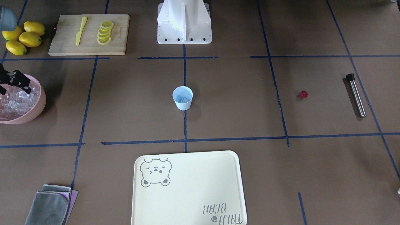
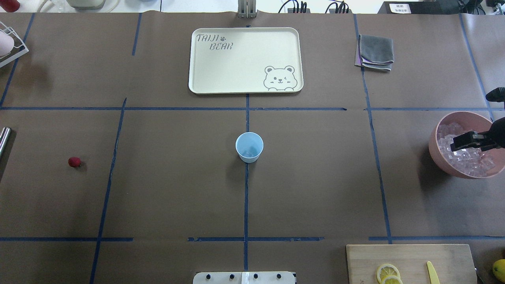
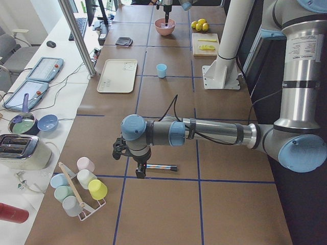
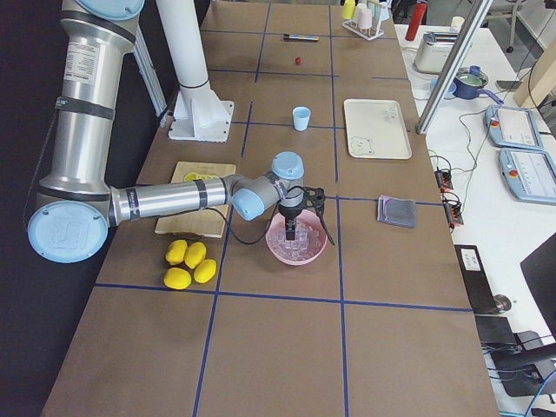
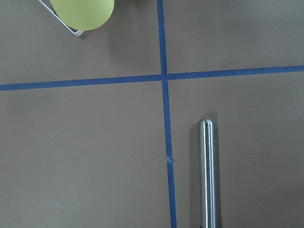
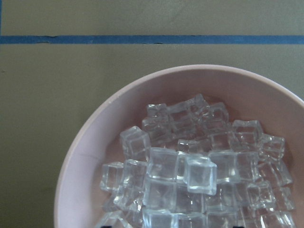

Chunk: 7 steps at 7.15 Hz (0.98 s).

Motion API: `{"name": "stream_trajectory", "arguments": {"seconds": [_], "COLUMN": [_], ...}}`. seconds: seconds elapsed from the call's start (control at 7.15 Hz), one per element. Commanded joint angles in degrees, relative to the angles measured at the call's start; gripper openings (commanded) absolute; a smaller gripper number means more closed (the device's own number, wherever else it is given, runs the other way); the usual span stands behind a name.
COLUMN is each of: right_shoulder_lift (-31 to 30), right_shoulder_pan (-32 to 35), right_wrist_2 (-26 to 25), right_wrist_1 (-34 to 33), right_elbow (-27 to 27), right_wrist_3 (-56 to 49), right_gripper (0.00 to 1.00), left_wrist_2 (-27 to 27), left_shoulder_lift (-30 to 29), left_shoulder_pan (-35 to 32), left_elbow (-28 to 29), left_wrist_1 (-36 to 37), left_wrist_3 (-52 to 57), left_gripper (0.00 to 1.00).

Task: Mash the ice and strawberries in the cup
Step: 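Lower the right gripper into the bowl and grasp another ice cube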

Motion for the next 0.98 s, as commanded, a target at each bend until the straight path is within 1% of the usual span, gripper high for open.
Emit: {"name": "stream_trajectory", "arguments": {"seconds": [0.0, 0.14, 0.28, 0.84], "right_shoulder_lift": [0.0, 0.0, 0.0, 0.3], "right_shoulder_pan": [-1.3, -1.3, -1.3, -1.3], "right_wrist_2": [-0.1, -0.1, -0.2, -0.5], "right_wrist_1": [0.0, 0.0, -0.1, -0.3], "right_elbow": [0.0, 0.0, -0.1, -0.5], "right_wrist_3": [0.0, -0.1, -0.1, -0.1], "right_gripper": [0.72, 0.65, 0.62, 0.61], "left_wrist_2": [0.0, 0.0, 0.0, 0.0], "left_shoulder_lift": [0.0, 0.0, 0.0, 0.1], "left_shoulder_pan": [0.0, 0.0, 0.0, 0.0], "left_elbow": [0.0, 0.0, 0.0, -0.7], "left_wrist_1": [0.0, 0.0, 0.0, 0.1], "left_wrist_3": [0.0, 0.0, 0.1, 0.0], "left_gripper": [1.0, 1.0, 1.0, 1.0]}}
